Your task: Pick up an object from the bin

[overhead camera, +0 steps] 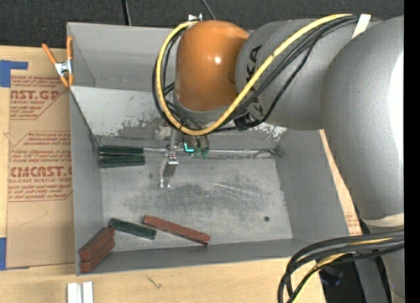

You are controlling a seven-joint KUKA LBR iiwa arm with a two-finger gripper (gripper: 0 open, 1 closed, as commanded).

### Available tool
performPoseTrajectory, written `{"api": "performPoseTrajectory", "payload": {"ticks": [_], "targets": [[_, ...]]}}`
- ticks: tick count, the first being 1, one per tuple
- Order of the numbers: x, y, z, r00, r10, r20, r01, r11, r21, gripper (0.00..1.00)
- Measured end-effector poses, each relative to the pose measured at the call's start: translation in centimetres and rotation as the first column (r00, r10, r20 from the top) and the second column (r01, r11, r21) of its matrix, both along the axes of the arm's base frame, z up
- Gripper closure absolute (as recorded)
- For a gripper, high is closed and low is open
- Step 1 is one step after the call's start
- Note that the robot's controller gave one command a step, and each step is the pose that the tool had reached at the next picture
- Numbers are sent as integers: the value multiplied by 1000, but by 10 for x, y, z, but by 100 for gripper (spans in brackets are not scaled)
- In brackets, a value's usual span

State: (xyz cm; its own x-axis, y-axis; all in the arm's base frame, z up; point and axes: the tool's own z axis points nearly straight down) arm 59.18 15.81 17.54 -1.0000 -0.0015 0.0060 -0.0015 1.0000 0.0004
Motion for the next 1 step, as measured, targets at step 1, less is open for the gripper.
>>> {"api": "performPoseTrajectory", "payload": {"ticks": [1], "targets": [[2, -1, 4, 1000, -1, 7, 1, 1000, 1, 0]]}}
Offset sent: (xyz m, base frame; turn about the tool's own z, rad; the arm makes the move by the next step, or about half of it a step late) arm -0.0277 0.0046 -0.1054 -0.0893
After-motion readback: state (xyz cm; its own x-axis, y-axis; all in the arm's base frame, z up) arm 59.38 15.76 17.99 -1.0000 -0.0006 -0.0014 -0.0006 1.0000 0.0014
